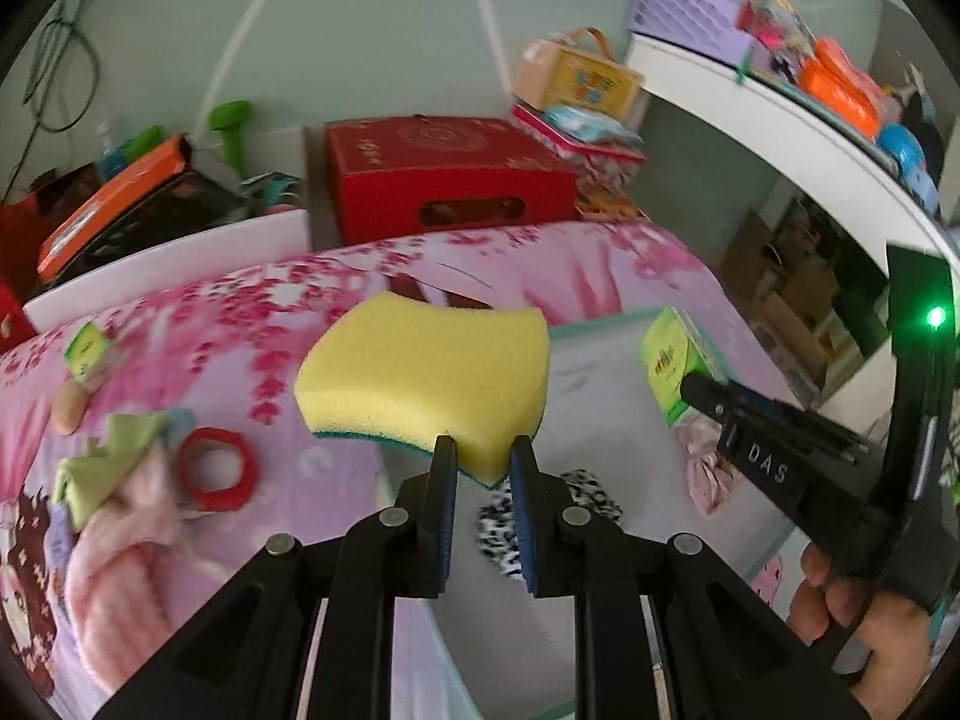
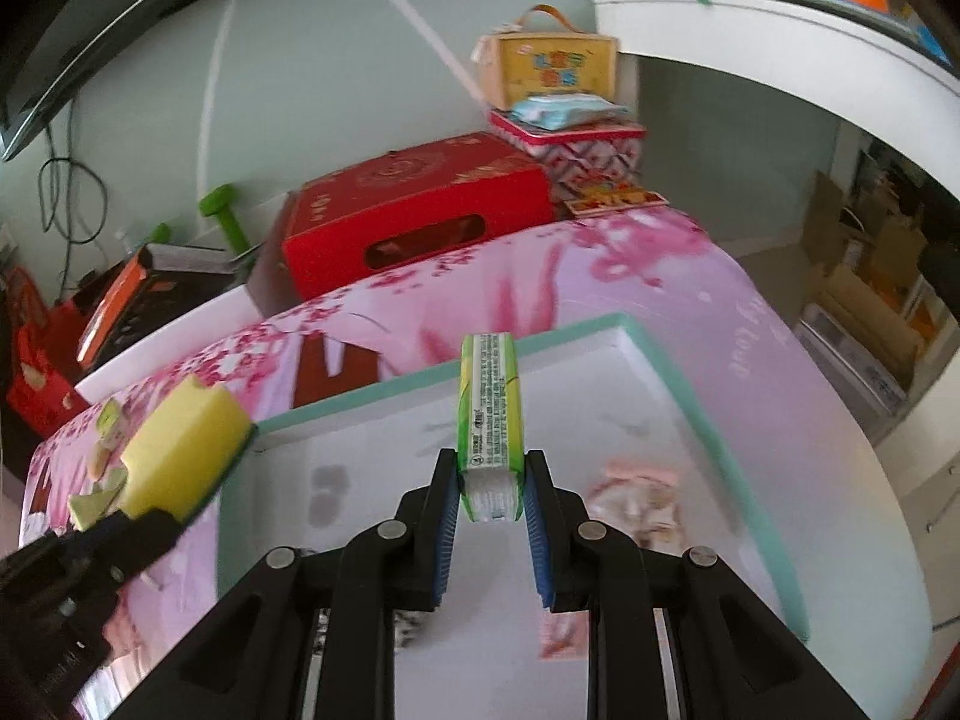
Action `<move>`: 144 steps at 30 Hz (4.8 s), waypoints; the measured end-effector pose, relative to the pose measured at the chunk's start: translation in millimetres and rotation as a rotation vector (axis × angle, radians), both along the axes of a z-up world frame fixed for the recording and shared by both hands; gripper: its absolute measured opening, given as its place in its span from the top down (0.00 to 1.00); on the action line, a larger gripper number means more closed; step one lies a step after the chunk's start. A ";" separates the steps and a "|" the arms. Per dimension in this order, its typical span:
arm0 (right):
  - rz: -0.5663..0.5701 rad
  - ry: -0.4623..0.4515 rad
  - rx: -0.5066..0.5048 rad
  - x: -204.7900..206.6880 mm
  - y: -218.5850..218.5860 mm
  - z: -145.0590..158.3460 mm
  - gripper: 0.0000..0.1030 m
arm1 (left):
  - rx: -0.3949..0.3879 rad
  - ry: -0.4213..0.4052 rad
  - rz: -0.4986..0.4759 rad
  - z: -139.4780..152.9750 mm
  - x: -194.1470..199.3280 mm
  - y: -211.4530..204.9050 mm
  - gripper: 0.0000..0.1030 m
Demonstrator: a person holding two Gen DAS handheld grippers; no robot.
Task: Organize soft objects
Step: 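Lower the sponge and tissue box into the tray and open both tools, then move both tools back over the bed and grasp the pink fuzzy towel with the right tool, then lift the pink towel with the right tool while the left tool grasps the purple wipes pack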
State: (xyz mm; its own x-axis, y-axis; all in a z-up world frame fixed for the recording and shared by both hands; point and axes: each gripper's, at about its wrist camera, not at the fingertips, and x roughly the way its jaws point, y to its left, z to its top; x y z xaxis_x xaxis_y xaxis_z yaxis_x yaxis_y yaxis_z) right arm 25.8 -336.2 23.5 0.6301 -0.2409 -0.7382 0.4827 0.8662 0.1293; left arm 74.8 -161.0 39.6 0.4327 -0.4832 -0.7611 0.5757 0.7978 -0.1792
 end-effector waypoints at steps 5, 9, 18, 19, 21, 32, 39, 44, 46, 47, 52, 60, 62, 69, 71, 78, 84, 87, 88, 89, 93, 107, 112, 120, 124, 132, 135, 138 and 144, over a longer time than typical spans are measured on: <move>-0.029 0.006 0.024 -4.3 -12.5 -3.7 0.78 | 0.024 0.013 -0.038 -17.4 -3.9 -16.8 0.82; -0.026 0.008 0.032 -2.9 -12.4 -4.9 0.78 | 0.021 0.024 -0.039 -26.9 -2.6 -20.4 0.82; -0.015 0.015 0.027 -0.2 -9.4 -4.7 0.77 | 0.023 0.041 -0.007 -25.3 2.3 -15.3 0.54; -0.012 0.018 0.028 0.0 -9.3 -4.7 0.75 | 0.021 0.041 -0.003 -23.9 2.9 -14.0 0.53; -0.013 0.025 0.021 0.4 -8.0 -4.0 0.75 | 0.023 0.039 0.016 -20.4 5.0 -10.0 0.48; -0.034 0.056 0.000 -0.5 -7.3 -0.5 0.23 | 0.069 0.056 0.171 -18.9 25.0 21.2 0.21; -0.056 0.096 0.008 -1.2 -11.0 -5.5 0.08 | 0.051 0.106 0.248 -27.5 37.3 39.8 0.05; -0.072 0.101 0.007 -3.0 -13.5 -6.1 0.01 | 0.080 0.048 0.294 -27.1 37.5 45.7 0.04; -0.076 0.099 0.007 -3.3 -13.5 -5.5 0.01 | 0.090 0.041 0.298 -26.9 37.8 46.2 0.04; -0.076 0.097 0.007 -3.4 -13.0 -5.0 0.01 | 0.097 0.041 0.299 -27.2 37.8 46.1 0.04; -0.057 0.096 0.003 -0.1 -5.7 -2.0 0.01 | 0.122 0.067 0.295 -30.7 39.0 48.4 0.04; 0.058 0.084 -0.018 19.3 37.5 5.4 0.01 | 0.121 0.091 0.340 -23.8 46.5 85.0 0.04; 0.101 0.072 -0.014 25.7 53.4 7.7 0.01 | 0.137 0.089 0.388 -22.5 49.6 105.7 0.04; 0.253 0.032 0.034 42.4 111.4 11.1 0.01 | 0.170 0.097 0.595 -19.7 54.2 190.2 0.04; 0.286 0.033 0.033 45.3 126.9 10.0 0.01 | 0.164 0.115 0.645 -22.0 54.6 213.4 0.04; 0.382 0.048 0.043 55.7 169.8 3.3 0.01 | 0.119 0.196 0.719 -34.1 51.6 254.1 0.04; 0.477 0.066 0.073 61.4 210.6 -6.4 0.01 | 0.015 0.288 0.722 -46.6 51.5 268.4 0.04; 0.530 0.077 0.067 62.9 232.4 -11.8 0.01 | -0.018 0.320 0.750 -52.7 52.5 277.8 0.04; 0.545 0.082 0.064 63.3 238.7 -14.0 0.01 | -0.029 0.330 0.757 -55.3 53.1 280.1 0.04; 0.559 0.088 0.063 64.0 244.5 -16.6 0.01 | -0.039 0.344 0.762 -58.1 53.9 282.1 0.04; 0.609 0.104 0.063 65.9 263.2 -26.1 0.01 | -0.074 0.379 0.771 -65.7 55.2 287.9 0.04; 0.742 0.138 0.066 67.3 310.4 -50.9 0.01 | -0.061 0.409 0.802 -76.2 57.4 299.0 0.04; 0.748 0.165 0.067 70.2 313.3 -59.1 0.04 | -0.076 0.414 0.801 -75.8 57.0 302.8 0.04; 0.782 0.216 0.025 69.7 325.6 -72.8 0.27 | -0.072 0.433 0.791 -81.2 56.8 300.6 0.04; 0.795 0.216 0.014 68.1 326.7 -73.1 0.50 | -0.071 0.445 0.787 -87.0 58.2 298.2 0.04; 0.794 0.217 0.016 69.5 323.3 -73.1 0.69 | -0.059 0.461 0.784 -95.7 59.8 291.1 0.04; 0.783 0.219 0.026 70.0 319.9 -72.4 0.76 | -0.058 0.461 0.788 -98.0 60.6 289.2 0.04; 0.777 0.220 0.028 70.6 316.5 -71.3 0.78 | -0.062 0.458 0.787 -99.0 61.3 287.7 0.05; 0.738 0.221 0.021 73.3 303.5 -69.0 0.79 | -0.033 0.453 0.787 -100.3 63.1 282.4 0.05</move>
State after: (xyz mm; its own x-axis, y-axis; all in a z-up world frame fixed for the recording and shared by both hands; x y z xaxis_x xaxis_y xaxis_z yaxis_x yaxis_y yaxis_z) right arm 99.1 -32.7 -45.5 0.4598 0.2000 -0.8652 -0.2022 0.9723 0.1173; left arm 138.0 121.4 -60.7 0.3101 -0.1994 -0.9296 -0.2645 0.9211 -0.2858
